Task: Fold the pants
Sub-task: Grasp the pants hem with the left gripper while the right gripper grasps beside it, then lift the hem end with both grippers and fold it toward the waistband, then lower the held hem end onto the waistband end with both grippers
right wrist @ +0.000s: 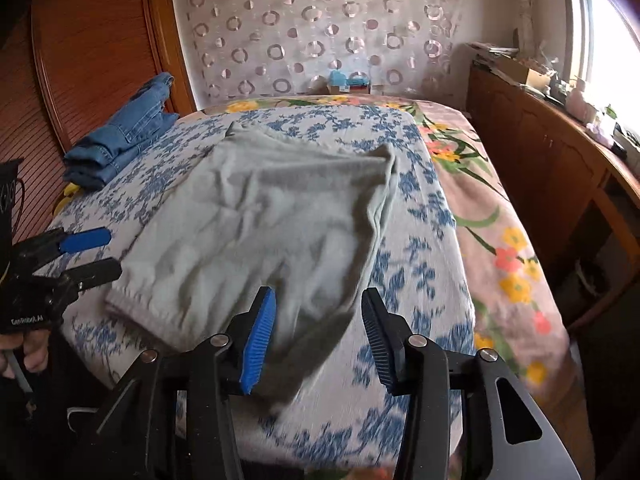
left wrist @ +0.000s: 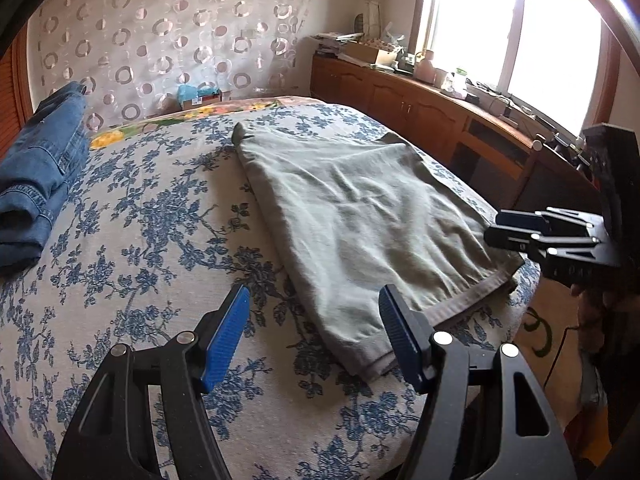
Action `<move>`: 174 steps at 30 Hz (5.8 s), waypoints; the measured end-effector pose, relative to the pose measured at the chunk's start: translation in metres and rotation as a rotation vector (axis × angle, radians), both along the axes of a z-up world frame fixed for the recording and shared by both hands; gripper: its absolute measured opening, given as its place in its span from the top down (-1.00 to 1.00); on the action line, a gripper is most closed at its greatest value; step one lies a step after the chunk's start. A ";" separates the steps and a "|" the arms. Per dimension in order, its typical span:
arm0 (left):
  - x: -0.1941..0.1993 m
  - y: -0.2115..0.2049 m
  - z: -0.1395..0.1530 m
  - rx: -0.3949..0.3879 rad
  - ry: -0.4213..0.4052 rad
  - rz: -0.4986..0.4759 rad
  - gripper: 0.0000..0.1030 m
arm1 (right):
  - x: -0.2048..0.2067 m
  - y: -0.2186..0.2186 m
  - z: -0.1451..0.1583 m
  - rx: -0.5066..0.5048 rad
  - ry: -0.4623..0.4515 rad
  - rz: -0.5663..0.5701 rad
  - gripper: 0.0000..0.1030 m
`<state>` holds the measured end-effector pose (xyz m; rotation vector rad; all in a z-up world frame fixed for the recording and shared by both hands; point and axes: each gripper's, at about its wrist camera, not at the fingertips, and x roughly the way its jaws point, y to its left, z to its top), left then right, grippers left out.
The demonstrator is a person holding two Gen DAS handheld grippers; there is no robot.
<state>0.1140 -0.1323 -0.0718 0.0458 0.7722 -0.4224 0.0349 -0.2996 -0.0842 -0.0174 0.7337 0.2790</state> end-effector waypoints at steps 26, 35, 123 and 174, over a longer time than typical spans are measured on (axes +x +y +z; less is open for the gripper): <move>-0.010 -0.004 -0.018 -0.001 0.061 -0.020 -0.14 | -0.036 0.009 -0.018 0.075 0.004 -0.038 0.08; -0.021 -0.007 -0.017 -0.047 0.079 -0.055 0.35 | -0.038 0.016 -0.019 0.067 -0.005 -0.031 0.08; 0.074 0.111 0.074 -0.139 -0.160 0.116 0.83 | 0.074 0.083 0.092 0.131 -0.206 0.323 0.79; 0.025 0.082 0.148 -0.075 -0.289 0.041 0.83 | 0.035 0.077 0.207 0.029 -0.291 0.259 0.79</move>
